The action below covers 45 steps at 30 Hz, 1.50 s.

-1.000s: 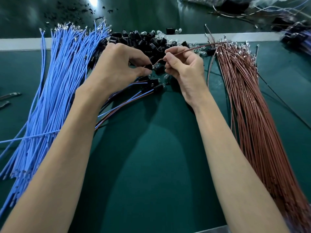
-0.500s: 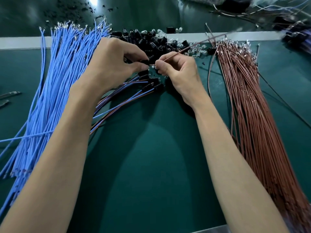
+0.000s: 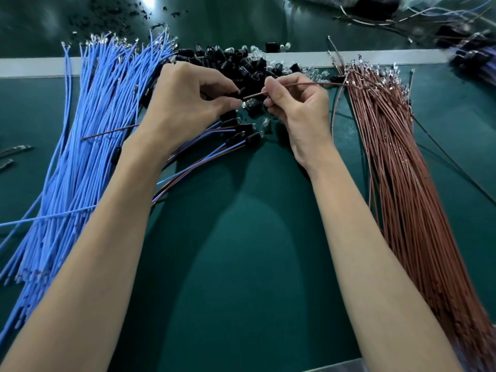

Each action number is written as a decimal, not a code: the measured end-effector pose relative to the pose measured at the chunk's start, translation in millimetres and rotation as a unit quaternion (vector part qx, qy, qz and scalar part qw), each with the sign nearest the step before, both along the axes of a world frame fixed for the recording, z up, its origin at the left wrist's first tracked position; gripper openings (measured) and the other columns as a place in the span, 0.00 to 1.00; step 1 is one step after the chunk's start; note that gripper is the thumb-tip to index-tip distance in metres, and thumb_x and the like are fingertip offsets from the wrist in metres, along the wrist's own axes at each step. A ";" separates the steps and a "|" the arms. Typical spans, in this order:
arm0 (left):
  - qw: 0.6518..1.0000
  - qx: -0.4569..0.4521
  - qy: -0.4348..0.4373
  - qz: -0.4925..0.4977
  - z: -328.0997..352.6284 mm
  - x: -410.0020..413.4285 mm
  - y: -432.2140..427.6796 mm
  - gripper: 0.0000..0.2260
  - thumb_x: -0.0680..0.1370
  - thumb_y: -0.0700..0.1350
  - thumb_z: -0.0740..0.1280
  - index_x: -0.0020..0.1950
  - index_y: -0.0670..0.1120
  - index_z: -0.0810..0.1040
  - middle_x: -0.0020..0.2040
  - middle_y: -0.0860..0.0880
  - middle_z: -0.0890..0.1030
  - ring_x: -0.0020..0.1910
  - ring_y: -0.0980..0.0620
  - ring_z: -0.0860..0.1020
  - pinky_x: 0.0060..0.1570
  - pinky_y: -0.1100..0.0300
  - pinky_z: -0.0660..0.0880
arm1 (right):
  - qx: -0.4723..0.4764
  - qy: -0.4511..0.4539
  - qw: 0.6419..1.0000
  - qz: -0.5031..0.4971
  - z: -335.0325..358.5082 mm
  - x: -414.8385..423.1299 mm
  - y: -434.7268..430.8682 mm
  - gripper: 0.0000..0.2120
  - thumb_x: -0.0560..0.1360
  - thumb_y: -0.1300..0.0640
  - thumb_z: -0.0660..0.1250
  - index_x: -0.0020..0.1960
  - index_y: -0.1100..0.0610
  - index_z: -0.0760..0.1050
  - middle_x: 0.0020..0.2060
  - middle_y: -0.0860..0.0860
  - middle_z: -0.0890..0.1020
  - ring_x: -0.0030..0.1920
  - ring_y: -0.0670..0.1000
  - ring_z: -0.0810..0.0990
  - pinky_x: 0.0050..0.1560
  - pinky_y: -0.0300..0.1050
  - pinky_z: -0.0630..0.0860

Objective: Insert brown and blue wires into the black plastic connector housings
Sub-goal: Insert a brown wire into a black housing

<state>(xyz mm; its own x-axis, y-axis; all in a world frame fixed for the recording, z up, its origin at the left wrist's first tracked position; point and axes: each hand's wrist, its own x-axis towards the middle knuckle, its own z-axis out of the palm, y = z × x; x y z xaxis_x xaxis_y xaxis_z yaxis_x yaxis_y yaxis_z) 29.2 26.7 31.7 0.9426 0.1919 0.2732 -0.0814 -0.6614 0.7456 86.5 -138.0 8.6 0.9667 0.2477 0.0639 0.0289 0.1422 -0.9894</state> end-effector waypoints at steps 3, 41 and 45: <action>1.000 0.010 0.003 -0.024 0.3 -0.7 -8.2 0.08 0.71 0.45 0.75 0.49 0.46 0.85 0.40 0.50 0.84 0.37 0.58 0.79 0.44 0.65 0.76 | -0.013 -0.001 1.000 0.012 0.9 -1.9 1.4 0.06 0.74 0.65 0.70 0.39 0.59 0.76 0.31 0.48 0.81 0.30 0.43 0.77 0.36 0.36 0.74; 0.999 -0.042 -0.006 -0.003 -3.0 3.4 -17.5 0.07 0.71 0.49 0.74 0.46 0.48 0.85 0.37 0.52 0.83 0.33 0.65 0.76 0.42 0.61 0.77 | -0.013 0.006 1.000 0.012 2.2 -3.9 1.8 0.07 0.74 0.62 0.70 0.38 0.58 0.78 0.30 0.48 0.81 0.32 0.45 0.78 0.37 0.37 0.74; 0.999 -0.043 0.006 0.022 -7.0 4.5 -11.8 0.08 0.71 0.52 0.74 0.45 0.49 0.85 0.37 0.50 0.84 0.34 0.56 0.79 0.43 0.56 0.79 | -0.037 0.023 0.992 -0.116 3.9 -3.1 6.7 0.06 0.78 0.58 0.66 0.42 0.57 0.75 0.38 0.50 0.80 0.32 0.44 0.77 0.37 0.41 0.75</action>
<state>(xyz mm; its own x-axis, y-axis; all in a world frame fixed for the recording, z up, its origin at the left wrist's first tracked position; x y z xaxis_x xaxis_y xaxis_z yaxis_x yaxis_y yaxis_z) 33.7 14.8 24.7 0.9359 0.2560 0.2420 -0.0436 -0.5974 0.8007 83.4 -131.2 12.5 0.9997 0.0204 0.0093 0.0080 0.0644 -0.9979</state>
